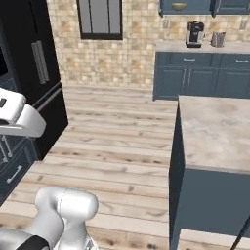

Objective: Pick up the bowls from the cabinet and place each bowl in front of a stool on the dining counter.

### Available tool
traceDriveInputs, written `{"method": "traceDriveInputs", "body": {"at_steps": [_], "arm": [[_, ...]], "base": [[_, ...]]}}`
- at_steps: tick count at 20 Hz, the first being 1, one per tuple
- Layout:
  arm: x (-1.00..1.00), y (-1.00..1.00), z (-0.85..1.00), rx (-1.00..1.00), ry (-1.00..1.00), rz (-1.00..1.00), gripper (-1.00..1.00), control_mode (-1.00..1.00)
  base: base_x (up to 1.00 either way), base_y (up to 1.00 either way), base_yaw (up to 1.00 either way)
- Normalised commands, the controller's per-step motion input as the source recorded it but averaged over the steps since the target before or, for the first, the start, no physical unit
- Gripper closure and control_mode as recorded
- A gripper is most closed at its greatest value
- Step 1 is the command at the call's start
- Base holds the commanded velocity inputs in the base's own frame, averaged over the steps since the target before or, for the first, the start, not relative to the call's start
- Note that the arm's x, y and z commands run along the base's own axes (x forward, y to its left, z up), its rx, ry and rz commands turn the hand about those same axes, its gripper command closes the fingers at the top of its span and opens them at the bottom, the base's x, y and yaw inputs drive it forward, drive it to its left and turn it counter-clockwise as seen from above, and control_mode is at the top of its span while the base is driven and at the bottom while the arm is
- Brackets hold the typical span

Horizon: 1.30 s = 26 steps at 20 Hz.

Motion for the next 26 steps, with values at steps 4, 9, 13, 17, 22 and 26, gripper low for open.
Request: {"method": "traceDriveInputs", "body": {"at_steps": [4,9,13,17,22,26], "arm": [[0.0,0.0,0.0,0.0,0.0,0.0,-1.0,1.0],[0.0,0.0,0.0,0.0,0.0,0.0,-1.0,1.0],[0.0,0.0,0.0,0.0,0.0,0.0,-1.0,1.0],[0.0,0.0,0.0,0.0,0.0,0.0,-1.0,1.0],[0.0,0.0,0.0,0.0,0.0,0.0,-1.0,1.0],[0.0,0.0,0.0,0.0,0.0,0.0,-1.0,1.0]], "base": [[1.0,0.91,-0.08],[1.0,0.68,-0.09],[1.0,0.39,-0.07],[1.0,-0.03,0.0],[1.0,-0.17,0.0],[1.0,-0.04,0.0]]}}
